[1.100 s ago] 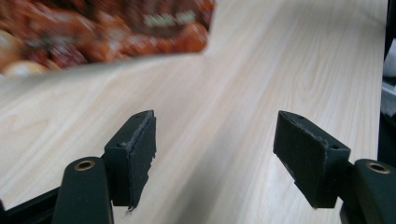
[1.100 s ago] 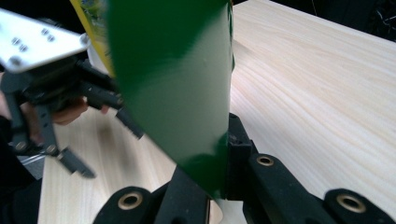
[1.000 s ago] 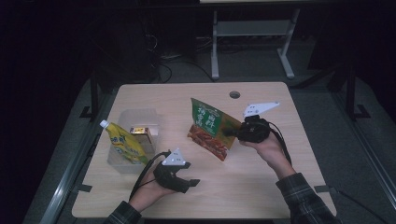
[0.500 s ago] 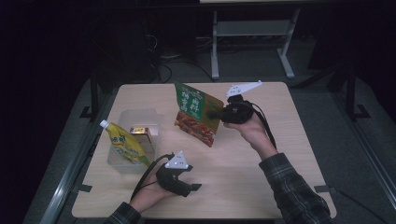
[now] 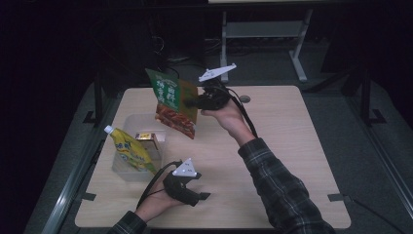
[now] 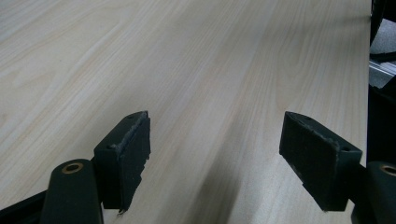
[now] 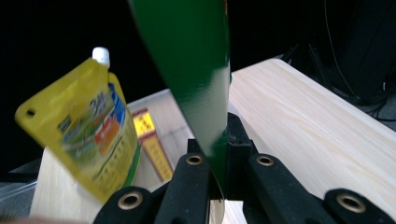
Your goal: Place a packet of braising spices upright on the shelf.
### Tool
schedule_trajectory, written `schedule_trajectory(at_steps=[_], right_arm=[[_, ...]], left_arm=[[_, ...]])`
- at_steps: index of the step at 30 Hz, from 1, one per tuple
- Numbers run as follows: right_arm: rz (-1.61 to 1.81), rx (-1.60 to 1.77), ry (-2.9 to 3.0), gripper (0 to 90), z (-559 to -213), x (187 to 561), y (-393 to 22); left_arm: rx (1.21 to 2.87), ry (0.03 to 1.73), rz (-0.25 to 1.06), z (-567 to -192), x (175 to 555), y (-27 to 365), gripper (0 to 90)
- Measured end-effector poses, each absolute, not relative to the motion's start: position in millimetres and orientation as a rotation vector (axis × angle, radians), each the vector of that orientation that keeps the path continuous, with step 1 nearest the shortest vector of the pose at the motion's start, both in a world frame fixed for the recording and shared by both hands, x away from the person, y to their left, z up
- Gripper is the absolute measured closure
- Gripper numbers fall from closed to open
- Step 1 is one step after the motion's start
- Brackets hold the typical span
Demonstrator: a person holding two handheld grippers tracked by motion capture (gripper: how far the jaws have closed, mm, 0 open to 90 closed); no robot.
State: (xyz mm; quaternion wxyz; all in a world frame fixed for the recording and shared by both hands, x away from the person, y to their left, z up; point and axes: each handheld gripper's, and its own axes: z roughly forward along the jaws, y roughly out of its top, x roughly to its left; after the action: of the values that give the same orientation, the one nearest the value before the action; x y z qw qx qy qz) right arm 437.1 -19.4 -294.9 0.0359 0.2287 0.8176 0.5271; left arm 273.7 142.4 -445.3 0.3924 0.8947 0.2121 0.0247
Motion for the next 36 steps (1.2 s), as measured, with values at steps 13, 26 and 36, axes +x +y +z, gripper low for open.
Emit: schedule_trajectory(at_steps=[13,26,36], right_arm=[[1.625,0.723,2.533,89.6,-311.0,451.0,51.9],[1.626,0.740,2.522,89.6,-325.9,453.0,88.5],[1.564,0.753,2.557,89.4,-344.6,451.9,99.7]], left_arm=[[2.298,0.511,0.063,-447.9,272.2,139.1,23.7],[2.299,0.529,0.039,-451.3,270.6,136.0,23.4],[2.337,0.500,0.044,-451.3,272.9,137.8,23.3]])
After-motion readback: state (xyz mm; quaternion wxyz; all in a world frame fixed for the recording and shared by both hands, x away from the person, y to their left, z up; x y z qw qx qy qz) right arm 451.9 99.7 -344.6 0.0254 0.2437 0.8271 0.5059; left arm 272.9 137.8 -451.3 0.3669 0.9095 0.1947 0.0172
